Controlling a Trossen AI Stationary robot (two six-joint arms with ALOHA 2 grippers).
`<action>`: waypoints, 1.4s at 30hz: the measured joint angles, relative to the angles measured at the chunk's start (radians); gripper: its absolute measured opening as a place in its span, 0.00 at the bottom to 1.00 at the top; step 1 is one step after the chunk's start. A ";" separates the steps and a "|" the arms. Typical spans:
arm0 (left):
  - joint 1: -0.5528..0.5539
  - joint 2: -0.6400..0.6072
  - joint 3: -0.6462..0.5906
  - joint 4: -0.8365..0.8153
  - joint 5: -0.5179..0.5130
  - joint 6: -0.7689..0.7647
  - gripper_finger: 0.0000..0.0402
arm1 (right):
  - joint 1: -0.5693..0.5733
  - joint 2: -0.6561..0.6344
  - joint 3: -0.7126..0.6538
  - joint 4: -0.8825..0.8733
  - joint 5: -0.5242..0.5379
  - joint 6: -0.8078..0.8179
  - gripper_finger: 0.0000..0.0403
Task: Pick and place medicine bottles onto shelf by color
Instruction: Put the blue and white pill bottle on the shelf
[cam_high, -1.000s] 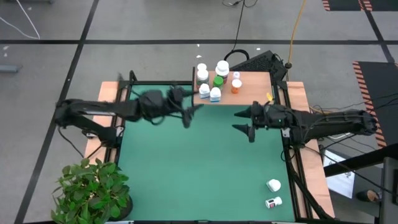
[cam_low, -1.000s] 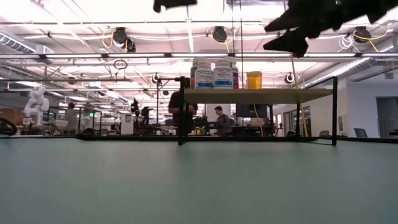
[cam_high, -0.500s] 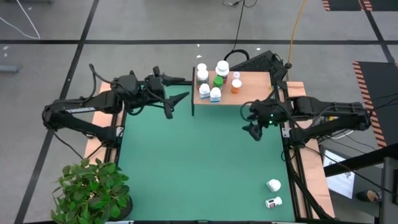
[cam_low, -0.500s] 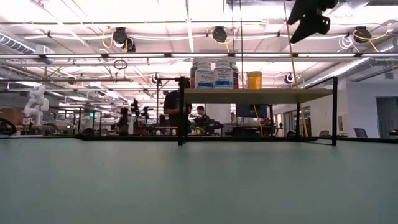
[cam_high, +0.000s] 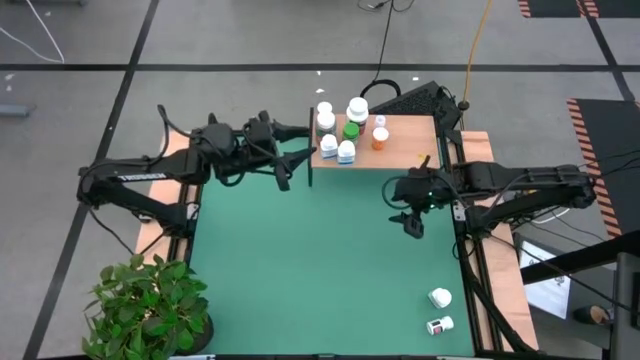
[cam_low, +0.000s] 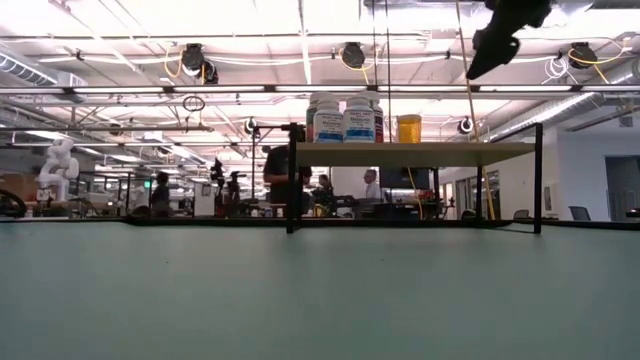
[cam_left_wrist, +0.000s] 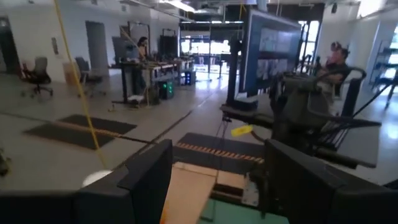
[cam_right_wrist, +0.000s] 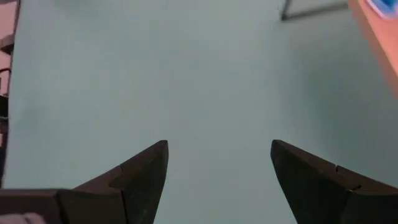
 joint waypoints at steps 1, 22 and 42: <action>0.000 0.003 0.000 -0.001 0.000 -0.022 0.63 | 0.000 0.000 -0.017 0.035 -0.009 -0.031 0.69; -0.085 0.124 -0.001 -0.096 -0.025 -0.146 0.63 | 0.076 -0.022 -0.085 -0.055 -0.047 0.313 0.69; 0.011 0.188 0.000 -0.274 0.134 -0.042 0.63 | 0.361 -0.021 -0.085 -0.391 -0.239 1.057 0.69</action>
